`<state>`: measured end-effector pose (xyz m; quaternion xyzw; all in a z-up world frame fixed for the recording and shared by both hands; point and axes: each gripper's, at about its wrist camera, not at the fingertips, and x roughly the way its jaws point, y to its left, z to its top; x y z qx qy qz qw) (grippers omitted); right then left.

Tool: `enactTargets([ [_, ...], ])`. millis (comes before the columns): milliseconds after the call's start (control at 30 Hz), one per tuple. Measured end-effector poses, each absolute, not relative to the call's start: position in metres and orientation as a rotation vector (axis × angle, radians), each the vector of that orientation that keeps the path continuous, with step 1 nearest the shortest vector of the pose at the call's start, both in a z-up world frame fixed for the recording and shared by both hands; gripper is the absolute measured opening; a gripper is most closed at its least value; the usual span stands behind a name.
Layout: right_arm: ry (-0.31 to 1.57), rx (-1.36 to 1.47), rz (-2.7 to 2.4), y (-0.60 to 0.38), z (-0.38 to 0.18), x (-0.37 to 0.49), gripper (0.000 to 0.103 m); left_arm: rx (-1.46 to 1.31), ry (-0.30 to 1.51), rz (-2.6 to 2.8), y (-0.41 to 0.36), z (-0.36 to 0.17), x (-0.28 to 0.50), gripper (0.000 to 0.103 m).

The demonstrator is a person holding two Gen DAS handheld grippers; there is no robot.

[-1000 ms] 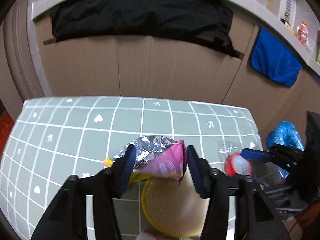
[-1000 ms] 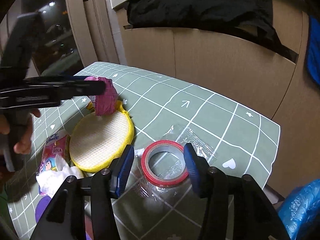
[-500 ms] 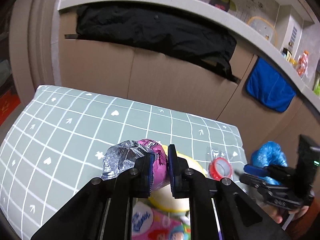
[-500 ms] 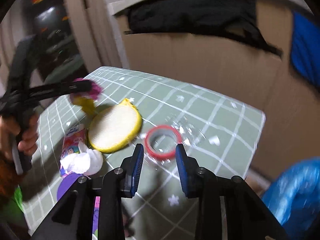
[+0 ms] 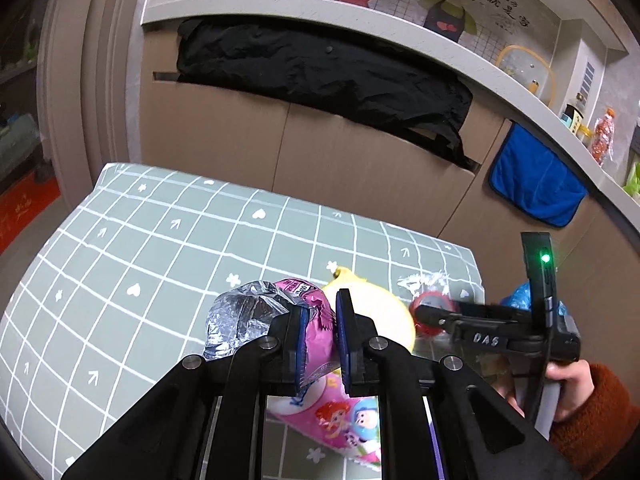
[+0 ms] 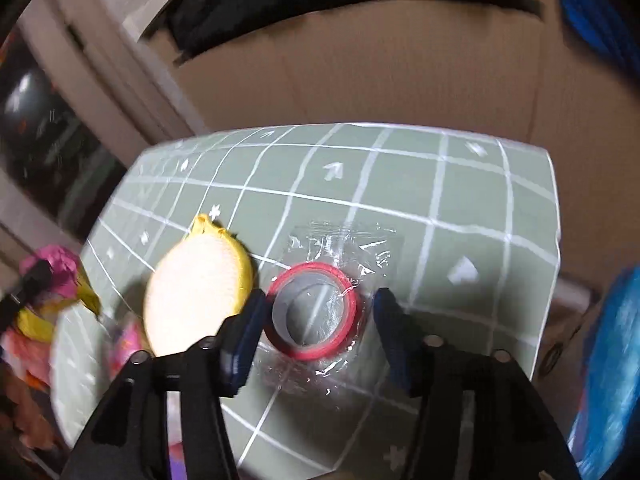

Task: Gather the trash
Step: 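Grasp the foil and pink wrapper with the left gripper while the right gripper grasps the bagged red tape roll, then carry the foil wrapper with the left gripper while the right gripper carries the tape roll to the bin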

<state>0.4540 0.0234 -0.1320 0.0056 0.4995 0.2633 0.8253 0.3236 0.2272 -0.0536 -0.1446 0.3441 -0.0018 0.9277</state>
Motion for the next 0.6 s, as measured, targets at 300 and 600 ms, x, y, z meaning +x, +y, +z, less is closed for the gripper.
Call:
enactTargets([
  [300, 0.937, -0.209, 0.620, 0.045, -0.116, 0.426, 0.049, -0.329, 0.710, 0.042, 0.231, -0.057, 0.313, 0.014],
  [600, 0.791, -0.183, 0.647, 0.017, -0.058, 0.383, 0.048, -0.294, 0.637, 0.037, 0.202, -0.024, 0.298, 0.014],
])
